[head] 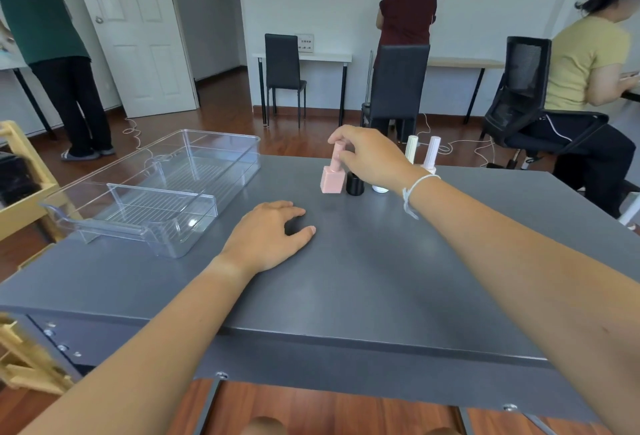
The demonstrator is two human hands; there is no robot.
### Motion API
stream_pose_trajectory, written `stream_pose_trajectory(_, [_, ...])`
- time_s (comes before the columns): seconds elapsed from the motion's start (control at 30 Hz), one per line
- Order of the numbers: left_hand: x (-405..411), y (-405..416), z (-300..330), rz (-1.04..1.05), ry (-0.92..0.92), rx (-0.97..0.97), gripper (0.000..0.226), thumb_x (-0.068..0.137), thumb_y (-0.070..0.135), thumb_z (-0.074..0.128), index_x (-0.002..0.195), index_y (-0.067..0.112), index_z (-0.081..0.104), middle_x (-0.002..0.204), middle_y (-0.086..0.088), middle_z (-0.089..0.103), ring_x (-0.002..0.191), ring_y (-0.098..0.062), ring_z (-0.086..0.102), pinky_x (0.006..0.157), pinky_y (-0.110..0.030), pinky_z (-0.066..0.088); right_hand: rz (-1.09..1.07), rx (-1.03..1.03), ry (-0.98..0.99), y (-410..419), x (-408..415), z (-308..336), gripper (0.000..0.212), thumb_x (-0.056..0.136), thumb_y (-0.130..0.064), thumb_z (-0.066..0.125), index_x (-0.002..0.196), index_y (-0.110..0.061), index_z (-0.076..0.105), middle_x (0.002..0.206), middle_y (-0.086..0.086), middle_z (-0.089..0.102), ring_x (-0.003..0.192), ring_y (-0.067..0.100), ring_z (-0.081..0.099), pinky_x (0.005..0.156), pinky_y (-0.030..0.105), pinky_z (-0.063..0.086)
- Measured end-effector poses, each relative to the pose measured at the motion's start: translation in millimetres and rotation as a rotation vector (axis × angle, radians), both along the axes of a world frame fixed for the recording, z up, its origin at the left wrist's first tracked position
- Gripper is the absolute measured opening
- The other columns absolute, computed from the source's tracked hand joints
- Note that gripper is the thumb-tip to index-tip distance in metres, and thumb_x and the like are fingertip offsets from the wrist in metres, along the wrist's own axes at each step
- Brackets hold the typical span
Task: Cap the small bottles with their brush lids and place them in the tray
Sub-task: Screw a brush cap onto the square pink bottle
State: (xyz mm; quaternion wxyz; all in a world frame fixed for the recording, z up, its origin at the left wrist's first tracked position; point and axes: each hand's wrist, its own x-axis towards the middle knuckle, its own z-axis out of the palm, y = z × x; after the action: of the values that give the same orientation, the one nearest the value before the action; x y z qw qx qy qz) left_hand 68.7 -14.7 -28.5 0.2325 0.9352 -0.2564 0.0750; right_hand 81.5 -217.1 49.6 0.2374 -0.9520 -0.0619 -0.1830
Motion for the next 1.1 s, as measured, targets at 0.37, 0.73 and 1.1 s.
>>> stream_pose_trajectory(0.37, [1.0,0.1,-1.3,0.004,-0.011,-0.014,0.049,0.082,0.052,0.053,0.125,0.028,0.055,0.141,0.004,0.047,0.132,-0.013,0.038,0.106,-0.028,0.031,-0.077,-0.073,0.007,12.4,14.9,-5.9,0.032,0.089,-0.01,0.038,0.116,-0.018,0.054,0.108,0.0,0.063,0.087,0.02,0.053,0.071,0.029,0.037])
stream_pose_trajectory(0.73, [1.1,-0.1,-0.8,0.007,-0.009,-0.004,0.05,0.083,0.053,0.052,0.126,0.028,0.054,0.141,0.005,0.046,0.133,-0.012,0.036,0.107,-0.028,0.03,-0.142,-0.068,0.013,16.1,17.3,-12.4,0.036,0.095,-0.016,0.038,0.128,-0.022,0.05,0.126,0.005,0.059,0.107,0.027,0.056,0.081,0.033,0.042])
stream_pose_trajectory(1.1, [-0.1,0.1,-0.4,0.007,-0.002,-0.014,0.048,0.083,0.051,0.053,0.125,0.027,0.055,0.141,0.004,0.047,0.133,-0.013,0.037,0.107,-0.028,0.031,-0.052,-0.003,-0.22,8.8,-58.8,-58.8,0.028,0.088,-0.035,0.052,0.115,-0.026,0.059,0.111,-0.008,0.06,0.078,0.009,0.052,0.067,0.024,0.04])
